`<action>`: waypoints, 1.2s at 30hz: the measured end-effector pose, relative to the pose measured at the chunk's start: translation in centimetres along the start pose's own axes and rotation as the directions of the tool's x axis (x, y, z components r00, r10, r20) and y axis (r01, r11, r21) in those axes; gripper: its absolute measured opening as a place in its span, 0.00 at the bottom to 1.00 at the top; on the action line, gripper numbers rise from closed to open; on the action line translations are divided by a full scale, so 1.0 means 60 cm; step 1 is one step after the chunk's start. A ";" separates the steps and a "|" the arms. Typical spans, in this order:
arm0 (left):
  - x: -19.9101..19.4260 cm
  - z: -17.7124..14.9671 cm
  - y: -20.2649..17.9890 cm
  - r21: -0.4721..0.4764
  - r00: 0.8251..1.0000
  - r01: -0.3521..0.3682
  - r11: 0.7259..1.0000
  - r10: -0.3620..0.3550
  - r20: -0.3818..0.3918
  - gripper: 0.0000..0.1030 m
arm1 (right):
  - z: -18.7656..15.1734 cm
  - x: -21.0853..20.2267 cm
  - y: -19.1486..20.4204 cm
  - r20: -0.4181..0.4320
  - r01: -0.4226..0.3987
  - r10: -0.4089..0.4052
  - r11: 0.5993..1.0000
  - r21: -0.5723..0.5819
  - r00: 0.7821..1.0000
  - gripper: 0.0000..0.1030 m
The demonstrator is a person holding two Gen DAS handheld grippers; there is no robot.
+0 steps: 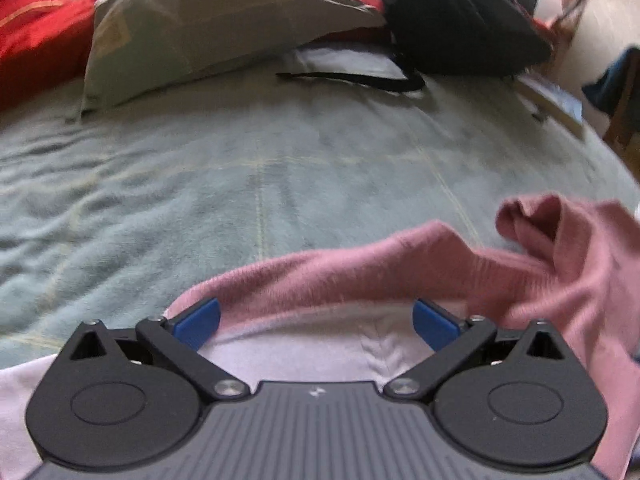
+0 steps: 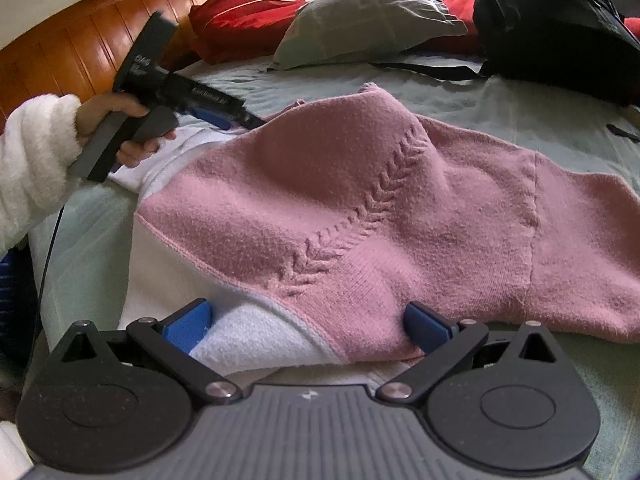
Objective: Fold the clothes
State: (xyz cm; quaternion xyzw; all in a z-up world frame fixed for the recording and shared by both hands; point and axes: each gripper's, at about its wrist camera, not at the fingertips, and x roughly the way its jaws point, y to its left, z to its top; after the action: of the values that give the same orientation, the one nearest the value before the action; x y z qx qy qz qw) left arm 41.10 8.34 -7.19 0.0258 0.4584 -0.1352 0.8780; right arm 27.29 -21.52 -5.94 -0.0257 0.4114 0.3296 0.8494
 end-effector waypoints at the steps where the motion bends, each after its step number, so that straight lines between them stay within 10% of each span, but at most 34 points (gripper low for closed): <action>1: -0.011 -0.002 -0.007 0.014 1.000 -0.003 1.000 0.003 0.005 0.99 | 0.002 -0.002 0.001 -0.001 0.005 -0.005 1.000 0.001 1.000 1.00; 14: -0.135 -0.051 -0.120 0.184 0.995 0.053 0.981 -0.068 0.073 0.99 | -0.014 -0.094 0.061 0.047 0.139 -0.136 0.989 -0.052 0.990 1.00; 24: -0.205 -0.133 -0.136 0.221 0.998 -0.056 0.974 0.047 0.046 0.99 | -0.050 -0.075 0.213 0.008 0.004 -0.002 0.953 -0.303 1.000 1.00; 30: -0.238 -0.224 -0.126 0.246 0.989 -0.147 0.958 0.150 0.004 0.99 | -0.063 -0.023 0.268 0.067 0.255 -0.256 0.833 -0.490 0.964 1.00; 36: -0.270 -0.279 -0.119 0.250 0.986 -0.163 0.954 0.169 -0.003 0.99 | -0.063 0.037 0.272 0.095 0.425 -0.474 0.660 -0.620 0.875 1.00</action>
State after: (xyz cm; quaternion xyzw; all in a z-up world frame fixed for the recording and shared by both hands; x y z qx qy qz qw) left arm 17.08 7.75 -3.15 0.1757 0.4446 -0.1168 0.8705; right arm 16.19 -8.76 -6.29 -0.4181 0.2911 0.2253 0.8305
